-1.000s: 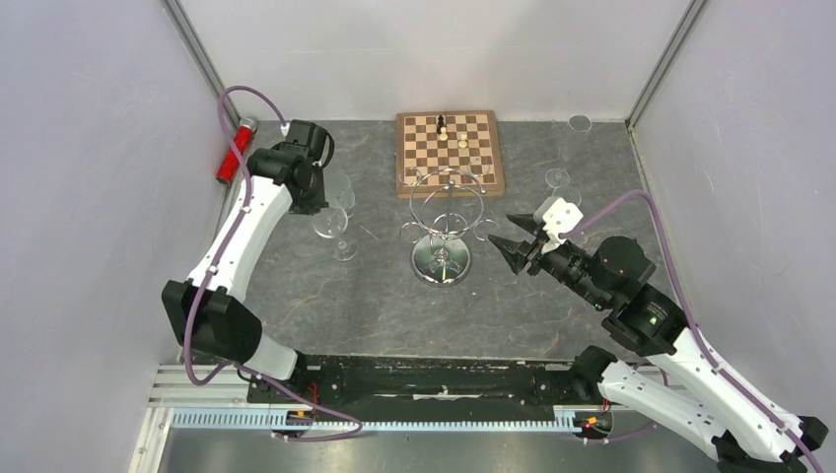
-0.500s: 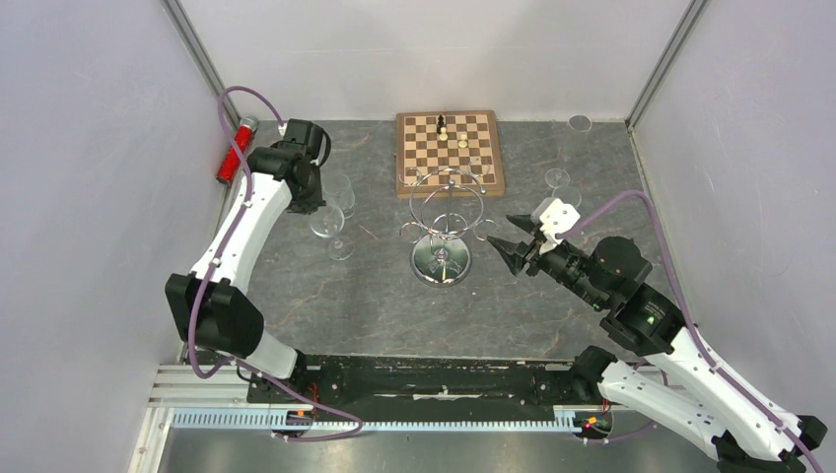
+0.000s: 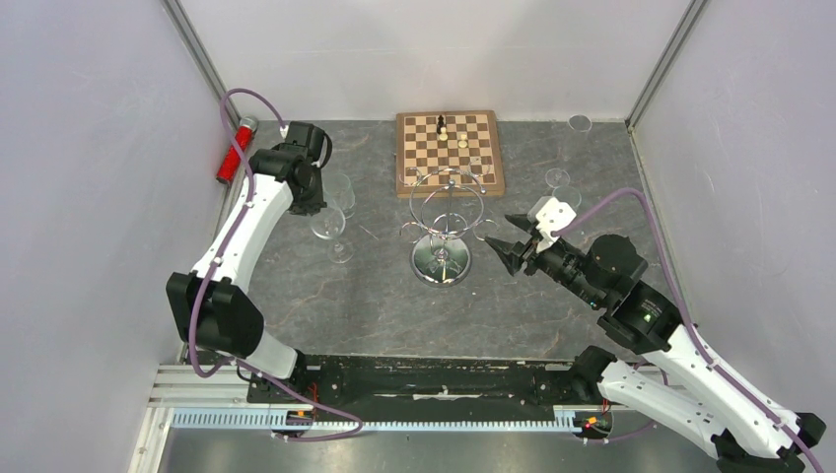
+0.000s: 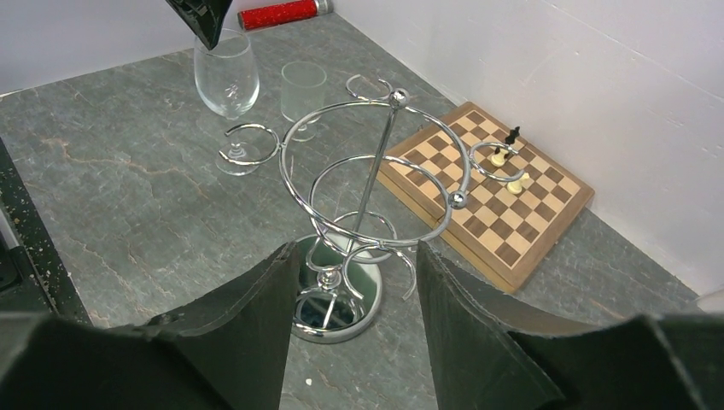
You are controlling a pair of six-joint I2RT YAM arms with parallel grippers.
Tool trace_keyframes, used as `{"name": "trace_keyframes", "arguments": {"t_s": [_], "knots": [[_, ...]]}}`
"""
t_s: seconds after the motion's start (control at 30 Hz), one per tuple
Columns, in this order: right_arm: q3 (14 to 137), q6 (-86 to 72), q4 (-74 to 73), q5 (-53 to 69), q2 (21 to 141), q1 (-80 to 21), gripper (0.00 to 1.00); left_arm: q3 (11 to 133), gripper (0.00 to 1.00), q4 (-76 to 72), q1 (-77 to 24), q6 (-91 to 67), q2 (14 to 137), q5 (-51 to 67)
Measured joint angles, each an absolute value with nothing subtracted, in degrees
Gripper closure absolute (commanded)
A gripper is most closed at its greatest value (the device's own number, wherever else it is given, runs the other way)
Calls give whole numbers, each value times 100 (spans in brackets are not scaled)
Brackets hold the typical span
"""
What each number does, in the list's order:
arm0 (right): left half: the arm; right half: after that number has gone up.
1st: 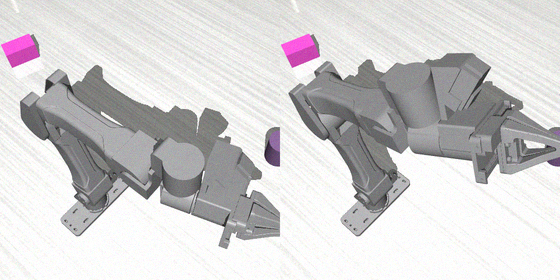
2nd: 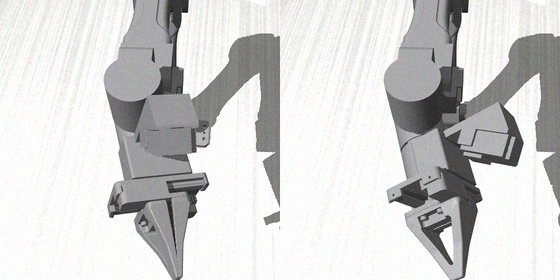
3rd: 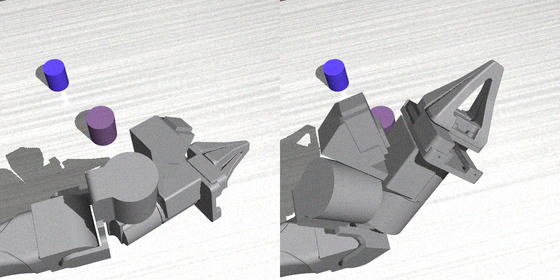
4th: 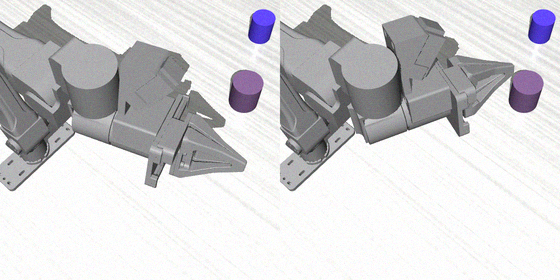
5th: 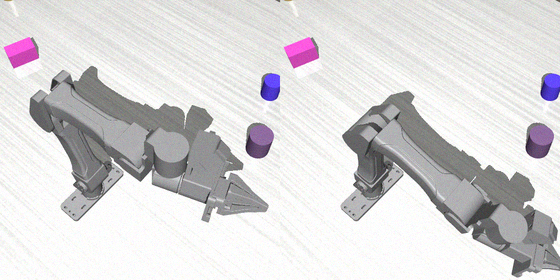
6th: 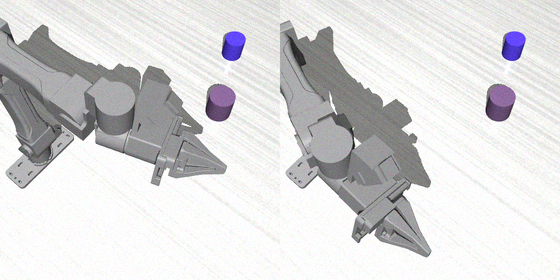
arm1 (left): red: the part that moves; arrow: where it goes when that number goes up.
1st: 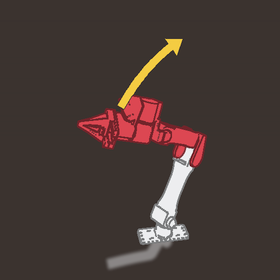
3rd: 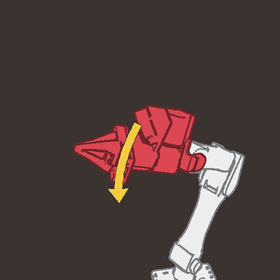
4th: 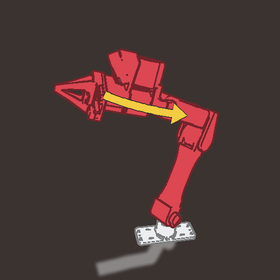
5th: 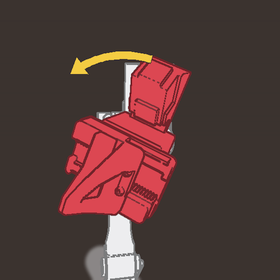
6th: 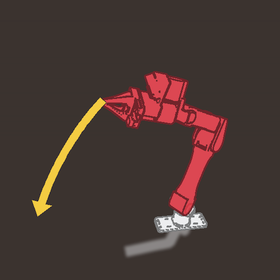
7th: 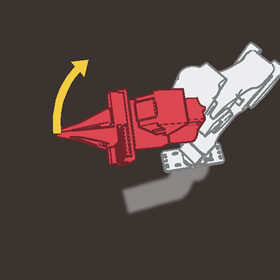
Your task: Take the wine glass off the wine glass rack
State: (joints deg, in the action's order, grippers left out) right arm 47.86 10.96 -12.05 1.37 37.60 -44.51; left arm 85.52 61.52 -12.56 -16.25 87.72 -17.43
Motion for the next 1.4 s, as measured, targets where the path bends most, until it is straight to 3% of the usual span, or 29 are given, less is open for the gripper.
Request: {"name": "trace_keyframes", "arguments": {"t_s": [0.37,0.57,0.67,0.73,1.07,1.4], "knots": [[4799,1057,-1258,-3,3865,-4451,37,8554,47,6114,-1256,-1581,8772,-1726],[4965,1050,-1520,-185,3990,-4451,25,8707,24,6119,-1256,-1527,8713,-1623],[5103,1039,-1588,-307,4034,-4451,15,8829,21,6117,-1256,-1509,8558,-1568],[5214,1057,-1667,-353,4064,-4451,2,8871,20,6112,-1256,-1509,8390,-1479],[5649,1046,-1990,-803,4285,-4451,2,8866,20,5927,-1256,-1444,7452,-666],[5725,701,-2418,-2130,4550,-4451,2,8514,20,5487,-1258,-1339,6646,902]]}}
